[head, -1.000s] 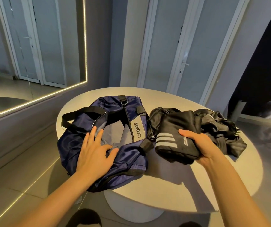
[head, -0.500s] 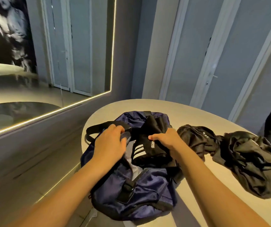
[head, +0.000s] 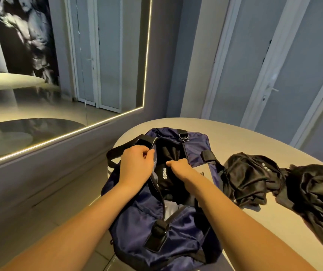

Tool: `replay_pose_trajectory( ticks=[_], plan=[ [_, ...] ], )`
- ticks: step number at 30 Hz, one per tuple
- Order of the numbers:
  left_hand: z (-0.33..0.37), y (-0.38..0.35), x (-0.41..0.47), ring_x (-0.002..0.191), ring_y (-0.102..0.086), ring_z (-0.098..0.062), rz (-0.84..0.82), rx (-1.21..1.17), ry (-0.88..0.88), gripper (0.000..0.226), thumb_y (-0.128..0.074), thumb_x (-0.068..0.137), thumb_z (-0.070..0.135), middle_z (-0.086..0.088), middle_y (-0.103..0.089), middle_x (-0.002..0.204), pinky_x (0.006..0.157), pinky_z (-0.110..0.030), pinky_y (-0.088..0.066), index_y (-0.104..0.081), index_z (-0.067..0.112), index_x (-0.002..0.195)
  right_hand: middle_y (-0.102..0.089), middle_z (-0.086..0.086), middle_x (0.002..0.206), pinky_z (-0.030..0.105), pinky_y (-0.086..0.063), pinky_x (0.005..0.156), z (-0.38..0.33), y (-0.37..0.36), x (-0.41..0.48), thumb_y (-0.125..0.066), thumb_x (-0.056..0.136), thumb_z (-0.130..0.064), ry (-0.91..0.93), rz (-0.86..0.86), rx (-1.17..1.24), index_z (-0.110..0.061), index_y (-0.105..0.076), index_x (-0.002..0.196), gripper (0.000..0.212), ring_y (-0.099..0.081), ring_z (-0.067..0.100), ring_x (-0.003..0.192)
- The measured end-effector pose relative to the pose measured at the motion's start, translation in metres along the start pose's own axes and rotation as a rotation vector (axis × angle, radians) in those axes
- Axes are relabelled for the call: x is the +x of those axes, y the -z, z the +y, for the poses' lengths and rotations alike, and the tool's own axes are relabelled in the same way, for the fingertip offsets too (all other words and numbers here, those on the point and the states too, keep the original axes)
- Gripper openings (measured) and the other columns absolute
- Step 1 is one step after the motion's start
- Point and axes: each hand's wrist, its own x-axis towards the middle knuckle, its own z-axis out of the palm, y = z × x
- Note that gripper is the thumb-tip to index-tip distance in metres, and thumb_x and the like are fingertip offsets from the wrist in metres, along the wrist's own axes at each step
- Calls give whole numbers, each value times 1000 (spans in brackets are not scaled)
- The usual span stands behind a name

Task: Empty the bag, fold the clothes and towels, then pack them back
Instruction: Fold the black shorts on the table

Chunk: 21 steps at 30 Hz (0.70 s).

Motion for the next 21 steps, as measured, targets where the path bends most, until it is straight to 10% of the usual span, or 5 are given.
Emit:
replay_pose_trajectory(
  ticks=[2,5,10,17,21],
  plan=[
    [-3,2,3,51,-53,-20,-3,-1,-25,44,-63,98,27,-1,-55,52,54,-35,-45,-61,10,58,-59,17,119,40,-48,90,-7,8,-4,-50,103,-29,-65,-88,-131,-1,-43,139,47,-51,29,124],
    [2,3,5,60,-58,-19,-19,18,-101,37,-63,98,30,-2,-62,61,63,-41,-50,-69,9,68,-54,13,94,37,-49,72,-12,12,-10,-53,104,-22,-51,-157,-215,-5,-49,111,19,-55,28,81],
    [19,16,16,70,-61,-19,-17,33,-268,26,-67,97,27,-2,-67,74,70,-43,-52,-75,11,78,-42,20,150,43,-48,94,5,-10,-12,-66,98,-24,50,-102,-1,-3,-28,154,71,-51,37,126],
    [27,30,26,69,-55,-18,-54,137,-338,23,-66,97,22,0,-63,71,68,-34,-45,-78,11,80,-58,18,110,32,-42,73,11,-13,-16,-74,92,-28,82,-58,51,-6,-51,98,32,-57,24,91],
    [25,30,31,69,-51,-15,-70,184,-303,24,-65,98,23,3,-58,72,68,-32,-43,-78,10,82,-60,22,118,42,-57,80,14,-15,-13,-96,51,-57,-43,-218,-36,-17,-47,108,86,-62,34,93]
  ],
)
